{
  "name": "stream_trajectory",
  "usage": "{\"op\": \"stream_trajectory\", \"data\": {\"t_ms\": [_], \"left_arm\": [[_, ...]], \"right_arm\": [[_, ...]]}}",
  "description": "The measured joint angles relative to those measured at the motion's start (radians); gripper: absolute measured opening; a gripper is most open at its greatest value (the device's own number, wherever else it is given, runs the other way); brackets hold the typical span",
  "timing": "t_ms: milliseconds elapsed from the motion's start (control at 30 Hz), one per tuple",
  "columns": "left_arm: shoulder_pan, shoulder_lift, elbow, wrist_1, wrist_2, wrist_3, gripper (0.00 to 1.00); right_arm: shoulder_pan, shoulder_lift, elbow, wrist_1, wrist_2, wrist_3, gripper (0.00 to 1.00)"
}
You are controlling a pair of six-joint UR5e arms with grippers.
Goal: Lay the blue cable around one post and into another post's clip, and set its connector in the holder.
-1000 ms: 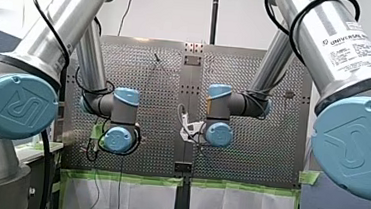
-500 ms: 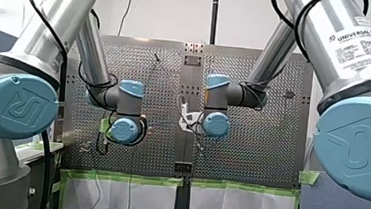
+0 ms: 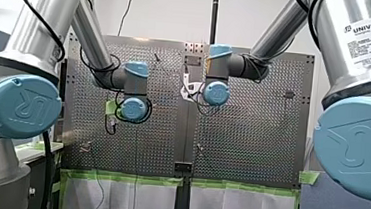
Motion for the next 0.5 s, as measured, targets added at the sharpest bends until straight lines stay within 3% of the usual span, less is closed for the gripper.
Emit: {"op": "stream_trajectory", "data": {"t_ms": [200,500], "left_arm": [[0.025,0.055,0.052,-0.054,-0.014,-0.012,1.0],[0.06,0.137,0.134,-0.136,-0.001,-0.04,1.0]], "right_arm": [[-0.007,-0.055,-0.059,0.059,-0.007,0.003,0.19],[-0.023,-0.064,-0.135,0.135,-0.042,0.002,0.19]]}}
